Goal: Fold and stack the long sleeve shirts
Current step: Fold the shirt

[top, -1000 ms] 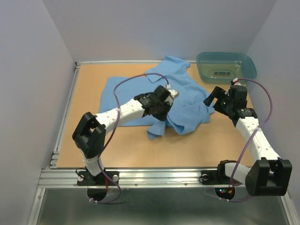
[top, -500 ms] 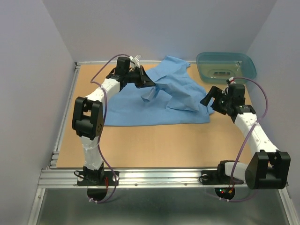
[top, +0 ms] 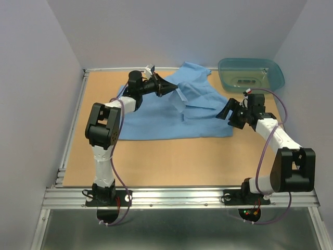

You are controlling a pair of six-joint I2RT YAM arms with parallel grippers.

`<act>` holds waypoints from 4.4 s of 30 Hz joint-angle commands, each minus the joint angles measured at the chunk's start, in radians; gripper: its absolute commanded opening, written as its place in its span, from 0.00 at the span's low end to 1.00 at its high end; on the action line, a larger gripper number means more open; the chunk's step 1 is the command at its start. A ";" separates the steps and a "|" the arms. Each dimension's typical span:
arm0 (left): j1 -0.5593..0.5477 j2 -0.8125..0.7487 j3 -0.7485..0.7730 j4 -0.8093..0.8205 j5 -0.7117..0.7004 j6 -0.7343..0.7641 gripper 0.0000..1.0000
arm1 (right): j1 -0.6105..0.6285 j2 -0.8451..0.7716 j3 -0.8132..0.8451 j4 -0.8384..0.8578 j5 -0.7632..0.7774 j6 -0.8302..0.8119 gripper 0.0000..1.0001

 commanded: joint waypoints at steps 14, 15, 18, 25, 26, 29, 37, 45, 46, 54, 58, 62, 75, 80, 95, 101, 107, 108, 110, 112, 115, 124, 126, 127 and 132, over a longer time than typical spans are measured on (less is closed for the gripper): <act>0.069 -0.162 -0.362 0.484 -0.088 -0.342 0.28 | 0.012 0.032 0.055 0.107 -0.048 0.023 0.86; 0.080 -0.228 -0.378 0.392 -0.103 -0.264 0.34 | 0.014 0.031 0.057 0.107 -0.048 0.020 0.86; 0.120 -0.358 -0.401 -0.005 -0.221 0.035 0.62 | 0.017 0.022 0.057 0.107 -0.045 0.005 0.86; 0.085 -0.516 -0.215 -0.686 -0.627 0.667 0.81 | 0.097 0.031 0.118 0.106 0.004 -0.074 0.86; 0.060 -0.527 -0.194 -0.776 -0.696 0.745 0.82 | 0.106 0.035 0.124 0.106 0.019 -0.075 0.86; -0.096 -0.556 -0.136 -0.861 -1.044 1.114 0.82 | 0.135 0.040 0.133 0.106 0.035 -0.072 0.86; -0.299 -0.575 -0.218 -0.926 -1.180 0.943 0.82 | 0.155 -0.007 0.074 0.106 0.076 -0.049 0.86; -0.402 -0.509 -0.260 -0.851 -1.225 0.752 0.71 | 0.155 -0.038 0.029 0.106 0.087 -0.032 0.86; -0.412 -0.495 -0.257 -0.833 -1.228 0.749 0.70 | 0.155 -0.038 0.028 0.106 0.085 -0.032 0.86; -0.429 -0.380 -0.220 -0.816 -1.238 0.682 0.66 | 0.155 -0.070 0.001 0.103 0.088 -0.035 0.86; -0.428 -0.348 -0.186 -0.828 -1.269 0.691 0.52 | 0.155 -0.077 -0.011 0.101 0.087 -0.038 0.86; -0.422 -0.354 -0.123 -0.869 -1.303 0.718 0.28 | 0.155 -0.089 -0.018 0.100 0.096 -0.038 0.86; -0.175 -0.572 -0.010 -1.119 -0.807 0.757 0.00 | 0.153 -0.081 0.018 0.101 0.114 -0.031 0.86; -0.161 -0.615 -0.028 -1.173 -0.755 0.824 0.00 | 0.155 -0.057 0.038 0.101 0.107 -0.029 0.86; -0.192 -0.576 -0.004 -1.023 -0.192 0.719 0.07 | 0.155 -0.084 0.057 0.097 0.090 -0.035 0.86; 0.027 -0.628 -0.229 -0.563 -0.351 0.180 0.35 | 0.155 -0.144 0.038 0.084 0.107 -0.035 0.86; 0.103 -0.641 -0.199 -0.479 -0.547 0.157 0.84 | 0.157 -0.190 0.031 0.063 0.104 -0.074 0.86; 0.103 -0.638 -0.176 -0.509 -0.566 0.222 0.87 | 0.157 -0.192 0.032 0.063 0.099 -0.083 0.86; 0.103 -0.647 -0.166 -0.547 -0.585 0.276 0.88 | 0.160 -0.179 0.047 0.061 0.078 -0.116 0.86; 0.101 -0.670 -0.180 -0.607 -0.643 0.417 0.88 | 0.195 -0.163 0.081 0.061 0.068 -0.156 0.86; 0.075 -0.668 -0.146 -0.759 -0.763 0.656 0.88 | 0.273 -0.107 0.124 0.054 0.108 -0.241 0.86; -0.365 -0.572 -0.232 -0.834 -1.290 1.508 0.87 | 0.344 -0.044 0.143 0.052 0.130 -0.255 0.86; -0.394 -0.521 -0.214 -0.858 -1.332 1.542 0.83 | 0.344 -0.058 0.129 0.051 0.137 -0.249 0.86; -0.405 -0.497 -0.197 -0.868 -1.353 1.553 0.82 | 0.344 -0.069 0.115 0.051 0.143 -0.249 0.86; -0.471 -0.354 -0.181 -0.906 -1.418 1.601 0.75 | 0.344 -0.118 0.086 0.046 0.173 -0.238 0.86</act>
